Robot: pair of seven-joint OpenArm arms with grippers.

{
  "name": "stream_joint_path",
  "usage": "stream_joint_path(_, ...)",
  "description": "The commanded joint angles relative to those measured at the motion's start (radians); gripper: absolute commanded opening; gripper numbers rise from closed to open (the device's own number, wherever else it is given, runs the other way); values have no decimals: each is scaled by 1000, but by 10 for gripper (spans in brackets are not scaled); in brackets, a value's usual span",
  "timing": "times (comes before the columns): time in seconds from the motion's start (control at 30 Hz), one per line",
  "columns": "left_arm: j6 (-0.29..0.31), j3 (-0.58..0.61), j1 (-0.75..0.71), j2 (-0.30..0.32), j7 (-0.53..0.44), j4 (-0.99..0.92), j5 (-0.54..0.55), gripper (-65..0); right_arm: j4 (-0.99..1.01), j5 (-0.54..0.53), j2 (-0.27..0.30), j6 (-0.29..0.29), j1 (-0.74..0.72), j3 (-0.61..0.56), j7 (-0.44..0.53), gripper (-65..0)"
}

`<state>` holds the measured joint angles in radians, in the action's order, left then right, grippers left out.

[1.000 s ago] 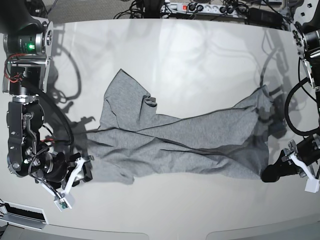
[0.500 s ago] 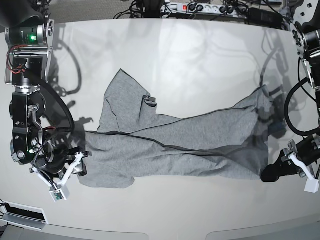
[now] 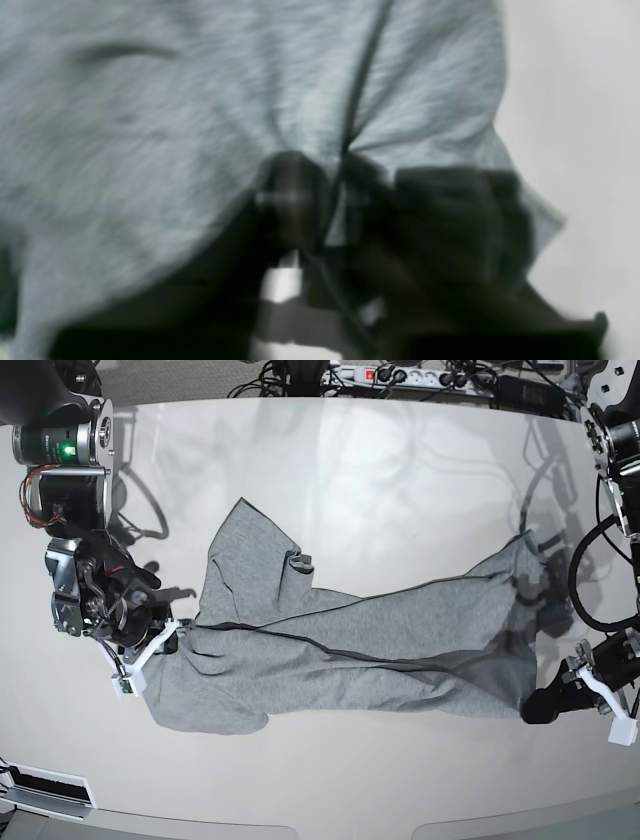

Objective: Layout the t-shirt on the table in an organized manner, then fold the t-shirt properly
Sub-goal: 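Grasp the shirt end with the right gripper and drag it outward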

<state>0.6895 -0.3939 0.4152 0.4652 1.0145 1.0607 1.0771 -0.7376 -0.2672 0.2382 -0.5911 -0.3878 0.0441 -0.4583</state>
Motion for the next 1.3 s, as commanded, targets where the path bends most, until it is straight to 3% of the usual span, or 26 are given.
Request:
stream_joint_path(0.0,9,-6,29,19,-19,17,31,-650,-23,-5,10,-34,-24,4,-29,-650)
stream_joint_path(0.1,9,-6,28,19,-19,17,19,-650,-54,-35,10,-87,-22,4,-177,-650)
stream_joint_path(0.23,9,-6,28,19,-19,17,14,-650,-140,-133,15,-94,20,4,-460,-650)
stream_joint_path(0.43,9,-6,28,19,-19,17,24,-650,-411,-318,61,-96,191,4,-650,-650)
stream_joint_path(0.57,9,-6,28,20,-19,17,24,-650,-665,-389,104,-90,291,5,-640,-626)
stream_joint_path(0.67,9,-6,29,19,-19,17,24,-650,-811,-388,125,10,300,10,-634,-417)
stream_joint_path(0.73,9,-6,29,19,-19,17,24,-650,-857,-387,129,64,280,26,-623,-329)
stream_joint_path(1.03,9,-6,28,19,-19,17,12,-650,-670,-266,124,231,254,54,-362,-328)
stream_joint_path(1.2,9,-6,29,19,-19,17,13,-650,-445,-249,124,238,221,54,-344,-329)
stream_joint_path(1.27,9,-6,28,19,-19,17,13,-650,-358,-252,124,206,204,54,-329,-330)
